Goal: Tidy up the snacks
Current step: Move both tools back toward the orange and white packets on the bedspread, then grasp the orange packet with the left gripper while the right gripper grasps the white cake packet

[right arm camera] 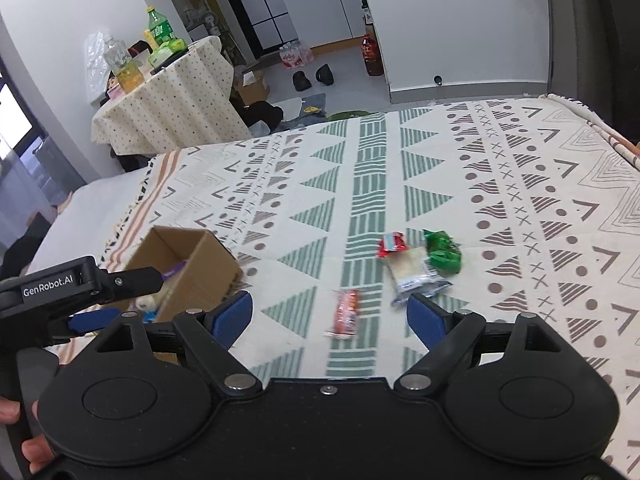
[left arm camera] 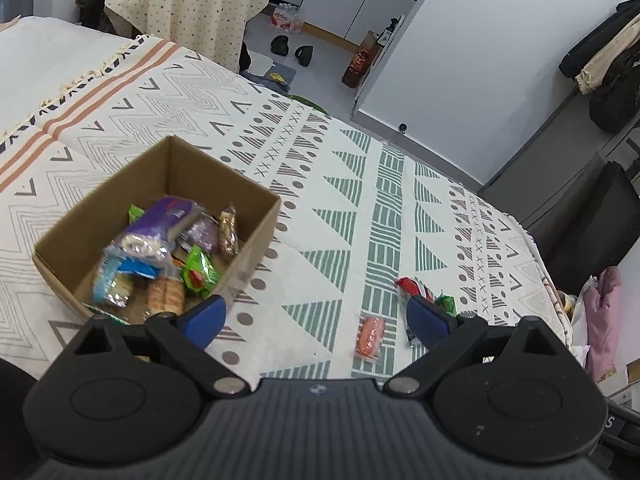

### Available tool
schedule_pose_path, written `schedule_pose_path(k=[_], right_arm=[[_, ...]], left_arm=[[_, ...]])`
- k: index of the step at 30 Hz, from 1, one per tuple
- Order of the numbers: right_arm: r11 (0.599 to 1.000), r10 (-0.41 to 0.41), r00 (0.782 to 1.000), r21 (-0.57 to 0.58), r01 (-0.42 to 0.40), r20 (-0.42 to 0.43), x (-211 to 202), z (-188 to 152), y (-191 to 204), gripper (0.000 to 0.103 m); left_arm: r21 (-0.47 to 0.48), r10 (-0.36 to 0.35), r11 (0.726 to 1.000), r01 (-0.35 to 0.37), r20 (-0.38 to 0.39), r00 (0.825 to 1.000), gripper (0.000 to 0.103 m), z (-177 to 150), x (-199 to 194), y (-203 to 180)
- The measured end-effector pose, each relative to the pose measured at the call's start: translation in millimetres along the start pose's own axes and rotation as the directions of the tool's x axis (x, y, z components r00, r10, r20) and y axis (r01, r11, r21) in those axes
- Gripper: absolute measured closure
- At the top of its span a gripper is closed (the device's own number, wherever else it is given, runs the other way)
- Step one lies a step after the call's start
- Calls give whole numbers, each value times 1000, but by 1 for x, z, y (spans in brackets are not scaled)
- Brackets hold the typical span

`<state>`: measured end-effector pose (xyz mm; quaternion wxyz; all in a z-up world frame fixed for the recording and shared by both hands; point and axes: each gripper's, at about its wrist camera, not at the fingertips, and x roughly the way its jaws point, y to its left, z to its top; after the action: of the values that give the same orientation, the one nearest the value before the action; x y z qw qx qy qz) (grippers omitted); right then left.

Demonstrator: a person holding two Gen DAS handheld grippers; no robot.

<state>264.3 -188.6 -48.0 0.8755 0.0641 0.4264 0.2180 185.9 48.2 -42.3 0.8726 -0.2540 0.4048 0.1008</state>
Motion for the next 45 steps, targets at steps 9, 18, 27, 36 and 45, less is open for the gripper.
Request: schedule_pose_path(k=[9, 18, 27, 36, 45], right_arm=[[1000, 9, 1000, 13, -9, -16, 11, -6, -26, 31], [1000, -28, 998, -4, 28, -63, 36, -5, -44, 34], [998, -63, 993, -14, 62, -101, 71, -1, -58, 37], [996, -82, 986, 11, 85, -145, 107, 7, -74, 40], [996, -88, 979, -23, 85, -183, 135, 9, -71, 40]], left_arm=[[18, 7, 1000, -7, 14, 1000, 7, -19, 26, -20], [20, -22, 1000, 22, -29, 999, 12, -31, 67, -37], [4, -69, 998, 70, -125, 990, 29, -42, 126, -39], [-1, -99, 995, 101, -208, 973, 48, -50, 175, -40], [24, -114, 992, 121, -207, 972, 58, -53, 195, -51]])
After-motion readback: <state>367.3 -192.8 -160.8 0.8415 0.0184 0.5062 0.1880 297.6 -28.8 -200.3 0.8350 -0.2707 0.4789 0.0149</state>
